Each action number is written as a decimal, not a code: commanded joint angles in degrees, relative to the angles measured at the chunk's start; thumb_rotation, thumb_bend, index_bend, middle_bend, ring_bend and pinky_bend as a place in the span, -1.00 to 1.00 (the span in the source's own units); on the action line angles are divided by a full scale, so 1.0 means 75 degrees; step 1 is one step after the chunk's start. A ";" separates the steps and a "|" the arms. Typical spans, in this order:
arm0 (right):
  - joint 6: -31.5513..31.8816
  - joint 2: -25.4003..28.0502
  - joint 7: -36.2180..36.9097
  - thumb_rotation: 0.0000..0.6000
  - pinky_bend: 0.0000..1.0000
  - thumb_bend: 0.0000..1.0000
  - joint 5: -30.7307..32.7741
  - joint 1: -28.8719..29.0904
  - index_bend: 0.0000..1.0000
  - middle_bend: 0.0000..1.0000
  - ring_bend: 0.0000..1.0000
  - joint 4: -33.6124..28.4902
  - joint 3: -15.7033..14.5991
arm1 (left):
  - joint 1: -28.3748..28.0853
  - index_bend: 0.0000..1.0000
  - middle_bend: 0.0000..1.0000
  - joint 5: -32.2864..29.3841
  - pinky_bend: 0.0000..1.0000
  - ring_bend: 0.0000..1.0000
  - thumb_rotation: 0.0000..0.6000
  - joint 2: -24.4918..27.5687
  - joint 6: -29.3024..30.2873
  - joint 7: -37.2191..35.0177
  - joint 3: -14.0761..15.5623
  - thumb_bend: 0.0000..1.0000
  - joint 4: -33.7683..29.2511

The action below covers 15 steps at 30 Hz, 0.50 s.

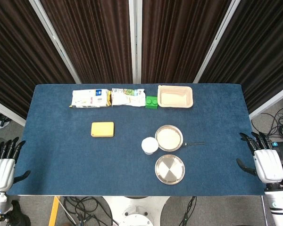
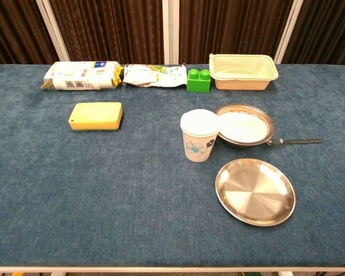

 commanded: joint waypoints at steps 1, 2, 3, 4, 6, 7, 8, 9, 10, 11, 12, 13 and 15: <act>0.0003 0.0015 -0.0013 1.00 -0.83 -0.67 -0.0031 -0.0021 -0.71 -0.47 -0.81 -0.0036 0.0028 | -0.0004 -0.65 -0.71 0.0000 -0.90 -0.86 1.00 -0.0007 -0.0019 0.0049 0.0013 -0.76 0.0026; -0.0006 0.0016 -0.0021 1.00 -0.82 -0.67 -0.0056 -0.0026 -0.71 -0.47 -0.81 -0.0051 0.0039 | -0.0003 -0.65 -0.71 0.0005 -0.90 -0.86 1.00 -0.0014 -0.0021 0.0086 0.0020 -0.76 0.0040; -0.0019 0.0019 -0.0021 1.00 -0.82 -0.67 -0.0080 -0.0027 -0.71 -0.46 -0.81 -0.0062 0.0041 | 0.0003 -0.65 -0.71 0.0009 -0.90 -0.86 1.00 -0.0022 -0.0008 0.0118 0.0023 -0.76 0.0047; -0.0037 0.0024 -0.0023 1.00 -0.82 -0.67 -0.0108 -0.0026 -0.71 -0.46 -0.81 -0.0071 0.0040 | 0.0014 -0.65 -0.71 0.0014 -0.90 -0.86 1.00 -0.0037 0.0012 0.0150 0.0028 -0.76 0.0057; -0.0072 0.0031 -0.0039 1.00 -0.82 -0.67 -0.0195 -0.0015 -0.71 -0.46 -0.81 -0.0081 0.0040 | 0.0027 -0.65 -0.71 0.0016 -0.90 -0.86 1.00 -0.0067 0.0045 0.0241 0.0027 -0.76 0.0088; -0.0099 0.0035 -0.0060 1.00 -0.82 -0.67 -0.0230 0.0001 -0.71 -0.46 -0.81 -0.0086 0.0045 | 0.0032 -0.65 -0.71 0.0024 -0.90 -0.86 1.00 -0.0075 0.0057 0.0291 0.0032 -0.76 0.0104; -0.0151 0.0036 -0.0088 1.00 -0.82 -0.67 -0.0279 0.0038 -0.71 -0.45 -0.81 -0.0092 0.0057 | 0.0036 -0.65 -0.71 0.0029 -0.90 -0.86 1.00 -0.0082 0.0070 0.0343 0.0033 -0.76 0.0122; -0.0208 0.0032 -0.0116 1.00 -0.82 -0.67 -0.0312 0.0079 -0.71 -0.44 -0.81 -0.0094 0.0070 | 0.0034 -0.64 -0.71 0.0027 -0.90 -0.86 1.00 -0.0083 0.0072 0.0364 0.0027 -0.76 0.0128; -0.0288 0.0024 -0.0157 1.00 -0.82 -0.66 -0.0338 0.0133 -0.71 -0.44 -0.81 -0.0088 0.0085 | 0.0033 -0.63 -0.71 0.0020 -0.90 -0.86 1.00 -0.0085 0.0073 0.0377 0.0020 -0.76 0.0133; -0.0427 -0.0004 -0.0239 1.00 -0.82 -0.65 -0.0353 0.0227 -0.70 -0.44 -0.81 -0.0070 0.0118 | 0.0035 -0.62 -0.71 0.0007 -0.90 -0.86 1.00 -0.0088 0.0074 0.0391 0.0014 -0.76 0.0135; -0.0553 -0.0048 -0.0321 1.00 -0.82 -0.64 -0.0345 0.0312 -0.70 -0.44 -0.81 -0.0043 0.0153 | 0.0035 -0.62 -0.71 0.0000 -0.90 -0.86 1.00 -0.0090 0.0074 0.0394 0.0010 -0.76 0.0138; -0.0708 -0.0106 -0.0429 1.00 -0.82 -0.63 -0.0319 0.0409 -0.68 -0.44 -0.81 -0.0006 0.0188 | 0.0034 -0.62 -0.71 -0.0003 -0.90 -0.86 1.00 -0.0093 0.0075 0.0396 0.0004 -0.76 0.0144; -0.1138 -0.0297 -0.0727 1.00 -0.82 -0.63 -0.0199 0.0685 -0.62 -0.44 -0.81 0.0116 0.0304 | 0.0034 -0.62 -0.71 -0.0003 -0.90 -0.86 1.00 -0.0095 0.0078 0.0398 0.0000 -0.76 0.0154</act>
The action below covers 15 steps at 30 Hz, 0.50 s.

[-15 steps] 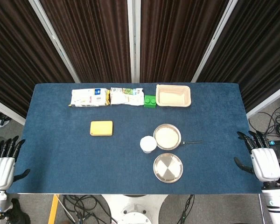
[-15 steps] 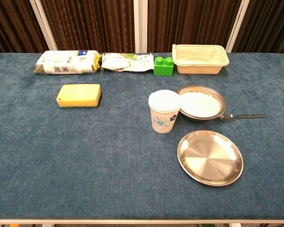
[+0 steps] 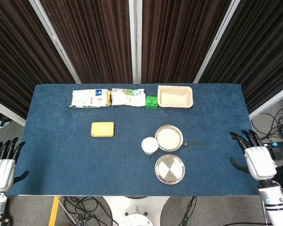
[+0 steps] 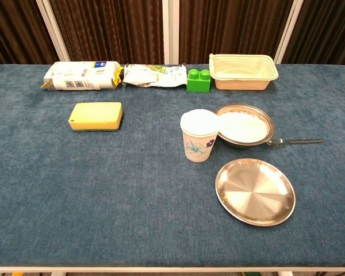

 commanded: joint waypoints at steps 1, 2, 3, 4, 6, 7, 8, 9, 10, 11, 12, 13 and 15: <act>-0.0694 -0.0335 -0.0471 1.00 -0.82 -0.64 0.0166 0.0476 -0.57 -0.42 -0.81 0.0225 0.0204 | 0.0002 -0.62 -0.71 -0.0003 -0.90 -0.86 1.00 -0.0003 0.0002 -0.0008 -0.0004 -0.76 0.0007; -0.0973 -0.0499 -0.0614 1.00 -0.82 -0.64 0.0260 0.0656 -0.54 -0.41 -0.81 0.0357 0.0272 | 0.0004 -0.62 -0.71 -0.0005 -0.90 -0.86 1.00 -0.0003 0.0000 -0.0023 -0.0003 -0.76 0.0011; -0.1175 -0.0640 -0.0711 1.00 -0.82 -0.64 0.0343 0.0790 -0.48 -0.38 -0.81 0.0479 0.0329 | 0.0003 -0.62 -0.71 -0.0010 -0.90 -0.86 1.00 -0.0003 -0.0005 -0.0030 -0.0005 -0.76 0.0015; -0.1379 -0.0795 -0.0810 1.00 -0.82 -0.64 0.0433 0.0924 -0.43 -0.35 -0.81 0.0626 0.0384 | 0.0003 -0.62 -0.71 -0.0019 -0.90 -0.86 1.00 -0.0005 -0.0013 -0.0037 -0.0005 -0.76 0.0019; -0.1861 -0.1167 -0.1067 1.00 -0.82 -0.65 0.0667 0.1224 -0.37 -0.30 -0.79 0.1007 0.0488 | 0.0002 -0.62 -0.71 -0.0037 -0.90 -0.86 1.00 -0.0008 -0.0043 -0.0062 0.0000 -0.76 0.0022; -0.2052 -0.1339 -0.1154 1.00 -0.82 -0.66 0.0757 0.1344 -0.34 -0.28 -0.77 0.1190 0.0522 | 0.0002 -0.62 -0.71 -0.0045 -0.90 -0.86 1.00 -0.0009 -0.0057 -0.0068 0.0004 -0.76 0.0024; -0.2312 -0.1556 -0.1278 1.00 -0.82 -0.67 0.0874 0.1498 -0.31 -0.27 -0.76 0.1433 0.0550 | 0.0003 -0.61 -0.71 -0.0048 -0.90 -0.86 1.00 -0.0013 -0.0068 -0.0078 0.0010 -0.76 0.0026; -0.2499 -0.1710 -0.1361 1.00 -0.82 -0.67 0.0946 0.1610 -0.30 -0.27 -0.76 0.1613 0.0562 | 0.0005 -0.61 -0.71 -0.0044 -0.90 -0.86 1.00 -0.0017 -0.0072 -0.0088 0.0016 -0.76 0.0027; -0.2683 -0.1865 -0.1426 1.00 -0.82 -0.67 0.1020 0.1715 -0.28 -0.26 -0.76 0.1796 0.0569 | 0.0004 -0.60 -0.71 -0.0041 -0.90 -0.86 1.00 -0.0020 -0.0078 -0.0099 0.0021 -0.76 0.0030; -0.2921 -0.2063 -0.1485 1.00 -0.81 -0.67 0.1109 0.1847 -0.25 -0.26 -0.76 0.2038 0.0572 | 0.0003 -0.59 -0.71 -0.0039 -0.90 -0.86 1.00 -0.0024 -0.0087 -0.0115 0.0025 -0.76 0.0037; -0.3081 -0.2210 -0.1514 1.00 -0.81 -0.67 0.1158 0.1937 -0.23 -0.26 -0.76 0.2222 0.0566 | 0.0002 -0.58 -0.71 -0.0040 -0.90 -0.86 1.00 -0.0028 -0.0094 -0.0130 0.0027 -0.76 0.0043; -0.3212 -0.2358 -0.1540 1.00 -0.81 -0.67 0.1188 0.2015 -0.20 -0.25 -0.75 0.2408 0.0553 | 0.0000 -0.58 -0.71 -0.0047 -0.90 -0.86 1.00 -0.0030 -0.0107 -0.0144 0.0029 -0.76 0.0047; -0.3420 -0.2686 -0.1592 1.00 -0.80 -0.65 0.1187 0.2166 -0.16 -0.23 -0.74 0.2852 0.0505 | -0.0003 -0.58 -0.71 -0.0067 -0.90 -0.86 1.00 -0.0027 -0.0138 -0.0171 0.0031 -0.76 0.0055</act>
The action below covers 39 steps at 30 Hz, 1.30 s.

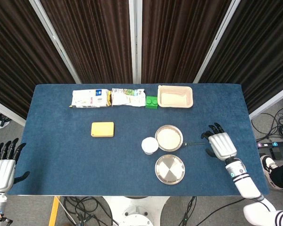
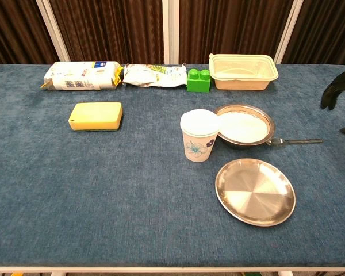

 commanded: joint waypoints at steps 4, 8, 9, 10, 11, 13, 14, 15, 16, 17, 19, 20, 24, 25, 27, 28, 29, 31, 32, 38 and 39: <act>-0.0613 -0.0988 -0.0198 1.00 -0.80 -0.54 0.0106 0.0505 -0.08 -0.20 -0.74 0.1255 -0.0094 | -0.0009 -0.58 -0.71 -0.0042 -0.90 -0.86 1.00 0.0031 -0.0074 -0.0071 0.0010 -0.76 0.0000; -0.0667 -0.1262 -0.0211 1.00 -0.79 -0.50 0.0067 0.0583 -0.06 -0.18 -0.72 0.1658 -0.0163 | -0.0018 -0.58 -0.71 -0.0062 -0.90 -0.86 1.00 0.0030 -0.0112 -0.0115 0.0009 -0.76 0.0004; -0.0699 -0.1303 -0.0210 1.00 -0.79 -0.48 0.0080 0.0596 -0.06 -0.17 -0.72 0.1719 -0.0173 | -0.0024 -0.58 -0.71 -0.0059 -0.90 -0.86 1.00 0.0027 -0.0123 -0.0123 0.0010 -0.76 0.0008; -0.0731 -0.1340 -0.0208 1.00 -0.79 -0.45 0.0093 0.0611 -0.06 -0.16 -0.71 0.1773 -0.0181 | -0.0029 -0.58 -0.71 -0.0057 -0.90 -0.86 1.00 0.0022 -0.0134 -0.0132 0.0013 -0.76 0.0011; -0.0760 -0.1387 -0.0208 1.00 -0.79 -0.44 0.0106 0.0629 -0.06 -0.15 -0.71 0.1835 -0.0189 | -0.0033 -0.58 -0.71 -0.0057 -0.90 -0.86 1.00 0.0016 -0.0148 -0.0149 0.0017 -0.76 0.0017; -0.0781 -0.1446 -0.0214 1.00 -0.79 -0.39 0.0115 0.0652 -0.06 -0.12 -0.70 0.1907 -0.0197 | -0.0032 -0.58 -0.71 -0.0062 -0.90 -0.86 1.00 0.0006 -0.0157 -0.0177 0.0019 -0.76 0.0032; -0.0780 -0.1484 -0.0212 1.00 -0.79 -0.38 0.0119 0.0667 -0.06 -0.12 -0.69 0.1950 -0.0194 | -0.0033 -0.58 -0.71 -0.0068 -0.90 -0.86 1.00 0.0000 -0.0162 -0.0192 0.0017 -0.76 0.0046; -0.0787 -0.1508 -0.0205 1.00 -0.79 -0.36 0.0125 0.0678 -0.05 -0.10 -0.68 0.1977 -0.0192 | -0.0033 -0.58 -0.71 -0.0074 -0.90 -0.86 1.00 -0.0004 -0.0165 -0.0207 0.0015 -0.76 0.0055; -0.0795 -0.1529 -0.0199 1.00 -0.79 -0.35 0.0135 0.0688 -0.05 -0.09 -0.67 0.1995 -0.0190 | -0.0031 -0.58 -0.71 -0.0079 -0.90 -0.86 1.00 -0.0007 -0.0168 -0.0224 0.0015 -0.76 0.0064; -0.0805 -0.1553 -0.0196 1.00 -0.79 -0.35 0.0144 0.0703 -0.05 -0.09 -0.67 0.2021 -0.0187 | -0.0028 -0.58 -0.71 -0.0080 -0.90 -0.86 1.00 -0.0013 -0.0170 -0.0241 0.0018 -0.76 0.0078; -0.0835 -0.1583 -0.0202 1.00 -0.79 -0.35 0.0164 0.0729 -0.05 -0.08 -0.67 0.2060 -0.0183 | -0.0025 -0.58 -0.71 -0.0083 -0.90 -0.86 1.00 -0.0021 -0.0176 -0.0270 0.0022 -0.75 0.0099; -0.0858 -0.1601 -0.0210 1.00 -0.79 -0.35 0.0180 0.0746 -0.05 -0.07 -0.67 0.2086 -0.0182 | -0.0021 -0.57 -0.71 -0.0089 -0.90 -0.86 1.00 -0.0028 -0.0178 -0.0284 0.0025 -0.76 0.0112; -0.0914 -0.1653 -0.0265 1.00 -0.79 -0.35 0.0237 0.0782 -0.05 -0.07 -0.67 0.2162 -0.0182 | -0.0005 -0.57 -0.71 -0.0113 -0.90 -0.86 1.00 -0.0052 -0.0187 -0.0331 0.0032 -0.76 0.0149; -0.0916 -0.1665 -0.0273 1.00 -0.79 -0.35 0.0247 0.0785 -0.05 -0.07 -0.67 0.2172 -0.0183 | -0.0004 -0.57 -0.71 -0.0117 -0.90 -0.86 1.00 -0.0055 -0.0197 -0.0341 0.0037 -0.76 0.0155; -0.0916 -0.1697 -0.0298 1.00 -0.79 -0.35 0.0267 0.0792 -0.05 -0.07 -0.67 0.2210 -0.0185 | -0.0006 -0.57 -0.72 -0.0129 -0.90 -0.86 1.00 -0.0051 -0.0231 -0.0382 0.0047 -0.76 0.0157; -0.0918 -0.1716 -0.0300 1.00 -0.79 -0.35 0.0283 0.0796 -0.05 -0.07 -0.67 0.2229 -0.0182 | -0.0009 -0.57 -0.73 -0.0134 -0.90 -0.86 1.00 -0.0052 -0.0246 -0.0402 0.0049 -0.76 0.0160; -0.0923 -0.1732 -0.0295 1.00 -0.79 -0.35 0.0297 0.0798 -0.05 -0.06 -0.67 0.2241 -0.0179 | -0.0010 -0.57 -0.73 -0.0135 -0.90 -0.86 1.00 -0.0055 -0.0251 -0.0411 0.0050 -0.76 0.0165; -0.0936 -0.1762 -0.0300 1.00 -0.79 -0.38 0.0317 0.0807 -0.05 -0.06 -0.65 0.2274 -0.0179 | -0.0010 -0.57 -0.73 -0.0133 -0.90 -0.86 1.00 -0.0064 -0.0257 -0.0425 0.0053 -0.76 0.0182; -0.0937 -0.1787 -0.0320 1.00 -0.79 -0.40 0.0326 0.0813 -0.05 -0.05 -0.65 0.2305 -0.0180 | -0.0013 -0.57 -0.73 -0.0132 -0.90 -0.86 1.00 -0.0067 -0.0262 -0.0440 0.0052 -0.76 0.0192; -0.0928 -0.1868 -0.0333 1.00 -0.79 -0.40 0.0366 0.0834 -0.05 -0.05 -0.65 0.2371 -0.0171 | -0.0007 -0.57 -0.73 -0.0143 -0.90 -0.86 1.00 -0.0087 -0.0280 -0.0511 0.0058 -0.76 0.0250; -0.0924 -0.1880 -0.0336 1.00 -0.79 -0.40 0.0372 0.0835 -0.05 -0.04 -0.64 0.2380 -0.0169 | -0.0008 -0.57 -0.73 -0.0145 -0.90 -0.86 1.00 -0.0090 -0.0287 -0.0522 0.0058 -0.76 0.0255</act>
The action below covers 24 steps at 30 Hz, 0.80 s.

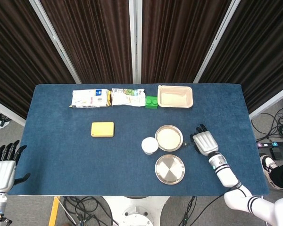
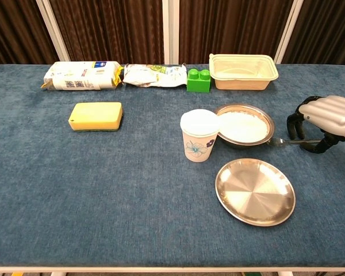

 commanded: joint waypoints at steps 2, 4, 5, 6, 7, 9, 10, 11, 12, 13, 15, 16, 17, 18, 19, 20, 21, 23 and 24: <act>0.0001 -0.0033 -0.0009 1.00 -0.79 -0.40 0.0025 0.0006 -0.06 -0.04 -0.64 0.0030 0.0003 | -0.0002 -0.57 -0.73 -0.0011 -0.90 -0.86 1.00 -0.0008 -0.0025 -0.0055 0.0002 -0.76 0.0023; -0.0006 -0.0046 -0.0015 1.00 -0.79 -0.40 0.0037 0.0010 -0.05 -0.03 -0.63 0.0042 0.0001 | 0.0003 -0.57 -0.73 -0.0009 -0.90 -0.86 1.00 -0.0016 -0.0019 -0.0068 0.0003 -0.76 0.0042; -0.0009 -0.0053 -0.0016 1.00 -0.79 -0.39 0.0044 0.0011 -0.05 -0.03 -0.62 0.0046 -0.0002 | 0.0009 -0.57 -0.73 -0.0006 -0.90 -0.86 1.00 -0.0024 -0.0016 -0.0077 0.0010 -0.76 0.0053; -0.0011 -0.0058 -0.0018 1.00 -0.79 -0.39 0.0047 0.0012 -0.04 -0.02 -0.62 0.0048 -0.0005 | 0.0009 -0.57 -0.73 -0.0005 -0.90 -0.86 1.00 -0.0030 -0.0017 -0.0088 0.0010 -0.76 0.0060; -0.0017 -0.0062 -0.0021 1.00 -0.79 -0.37 0.0052 0.0014 -0.03 -0.01 -0.61 0.0049 -0.0007 | 0.0013 -0.57 -0.73 -0.0001 -0.90 -0.86 1.00 -0.0035 -0.0014 -0.0095 0.0014 -0.76 0.0072; -0.0031 -0.0067 -0.0034 1.00 -0.78 -0.35 0.0061 0.0021 0.00 0.00 -0.60 0.0053 -0.0013 | 0.0019 -0.57 -0.73 0.0002 -0.90 -0.86 1.00 -0.0050 -0.0010 -0.0112 0.0018 -0.76 0.0100; -0.0034 -0.0068 -0.0036 1.00 -0.78 -0.35 0.0064 0.0023 0.01 0.01 -0.59 0.0050 -0.0015 | 0.0022 -0.57 -0.73 0.0004 -0.90 -0.86 1.00 -0.0054 -0.0010 -0.0125 0.0022 -0.76 0.0105; -0.0039 -0.0068 -0.0036 1.00 -0.78 -0.35 0.0072 0.0024 0.02 0.02 -0.59 0.0043 -0.0016 | 0.0027 -0.57 -0.73 0.0007 -0.90 -0.86 1.00 -0.0058 -0.0004 -0.0138 0.0023 -0.76 0.0114; -0.0042 -0.0065 -0.0037 1.00 -0.78 -0.35 0.0077 0.0025 0.03 0.03 -0.58 0.0034 -0.0017 | 0.0029 -0.57 -0.73 0.0009 -0.90 -0.86 1.00 -0.0061 0.0001 -0.0141 0.0023 -0.76 0.0124; -0.0038 -0.0058 -0.0040 1.00 -0.78 -0.35 0.0080 0.0024 0.05 0.04 -0.57 0.0023 -0.0017 | 0.0033 -0.57 -0.73 0.0010 -0.90 -0.86 1.00 -0.0063 0.0003 -0.0149 0.0026 -0.76 0.0131; -0.0028 -0.0030 -0.0055 1.00 -0.78 -0.35 0.0085 0.0025 0.07 0.06 -0.56 -0.0013 -0.0016 | 0.0040 -0.57 -0.73 0.0013 -0.90 -0.86 1.00 -0.0070 0.0009 -0.0163 0.0029 -0.76 0.0145; -0.0023 -0.0007 -0.0064 1.00 -0.77 -0.35 0.0089 0.0026 0.08 0.07 -0.55 -0.0040 -0.0014 | 0.0039 -0.57 -0.73 0.0012 -0.90 -0.86 1.00 -0.0071 0.0007 -0.0168 0.0026 -0.76 0.0151; -0.0013 0.0035 -0.0080 1.00 -0.77 -0.35 0.0088 0.0027 0.09 0.07 -0.55 -0.0089 -0.0011 | 0.0039 -0.57 -0.73 0.0012 -0.90 -0.86 1.00 -0.0073 0.0007 -0.0173 0.0026 -0.76 0.0156; 0.0005 0.0078 -0.0100 1.00 -0.77 -0.35 0.0084 0.0027 0.10 0.07 -0.55 -0.0135 -0.0009 | 0.0041 -0.57 -0.73 0.0012 -0.90 -0.86 1.00 -0.0074 0.0008 -0.0176 0.0026 -0.76 0.0159; 0.0023 0.0135 -0.0125 1.00 -0.77 -0.35 0.0079 0.0029 0.10 0.08 -0.54 -0.0191 -0.0005 | 0.0043 -0.57 -0.73 0.0013 -0.90 -0.86 1.00 -0.0075 0.0010 -0.0180 0.0027 -0.76 0.0161; 0.0053 0.0232 -0.0169 1.00 -0.77 -0.35 0.0074 0.0029 0.11 0.08 -0.54 -0.0291 0.0003 | 0.0044 -0.57 -0.73 0.0014 -0.90 -0.86 1.00 -0.0074 0.0013 -0.0188 0.0024 -0.75 0.0164; 0.0073 0.0326 -0.0206 1.00 -0.77 -0.35 0.0073 0.0033 0.11 0.09 -0.53 -0.0391 0.0014 | 0.0044 -0.57 -0.73 0.0014 -0.90 -0.86 1.00 -0.0072 0.0015 -0.0195 0.0021 -0.76 0.0166; 0.0097 0.0628 -0.0321 1.00 -0.77 -0.35 0.0073 0.0066 0.14 0.10 -0.52 -0.0712 0.0058 | 0.0048 -0.57 -0.73 0.0023 -0.90 -0.86 1.00 -0.0069 0.0030 -0.0206 0.0018 -0.76 0.0171; 0.0083 0.0796 -0.0389 1.00 -0.77 -0.35 0.0074 0.0095 0.15 0.11 -0.51 -0.0892 0.0078 | 0.0046 -0.57 -0.73 0.0028 -0.90 -0.86 1.00 -0.0067 0.0032 -0.0212 0.0016 -0.76 0.0172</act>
